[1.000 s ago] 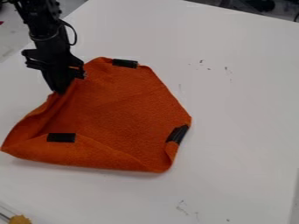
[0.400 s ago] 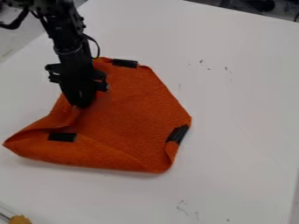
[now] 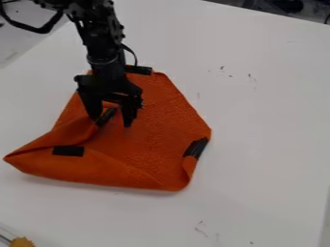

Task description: Fold the cloth to the right hand

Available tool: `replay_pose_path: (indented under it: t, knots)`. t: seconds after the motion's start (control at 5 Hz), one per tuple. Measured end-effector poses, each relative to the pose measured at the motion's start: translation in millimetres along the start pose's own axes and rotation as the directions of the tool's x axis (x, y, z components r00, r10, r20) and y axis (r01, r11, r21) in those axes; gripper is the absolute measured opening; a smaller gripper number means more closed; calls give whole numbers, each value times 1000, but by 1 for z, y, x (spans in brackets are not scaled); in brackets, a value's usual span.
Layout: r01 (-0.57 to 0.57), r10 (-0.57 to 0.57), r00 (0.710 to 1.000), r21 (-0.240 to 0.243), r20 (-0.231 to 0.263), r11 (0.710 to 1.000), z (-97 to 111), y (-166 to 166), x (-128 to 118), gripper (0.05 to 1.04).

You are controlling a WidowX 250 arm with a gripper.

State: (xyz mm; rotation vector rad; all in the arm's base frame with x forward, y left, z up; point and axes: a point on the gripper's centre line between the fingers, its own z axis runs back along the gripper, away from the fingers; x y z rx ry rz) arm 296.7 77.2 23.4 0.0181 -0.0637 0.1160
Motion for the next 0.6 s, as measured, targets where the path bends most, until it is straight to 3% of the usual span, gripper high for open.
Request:
replay_pose_path:
  t: [0.2, 0.4, 0.6]
  knots:
    - [21, -21, 1000, 25, 15, 999, 1, -24, -1, 1010]
    - [43, -46, 996, 40, 71, 998, 10, -31, 5, 1004]
    - [64, -66, 995, 37, 70, 997, 10, -32, 5, 1003]
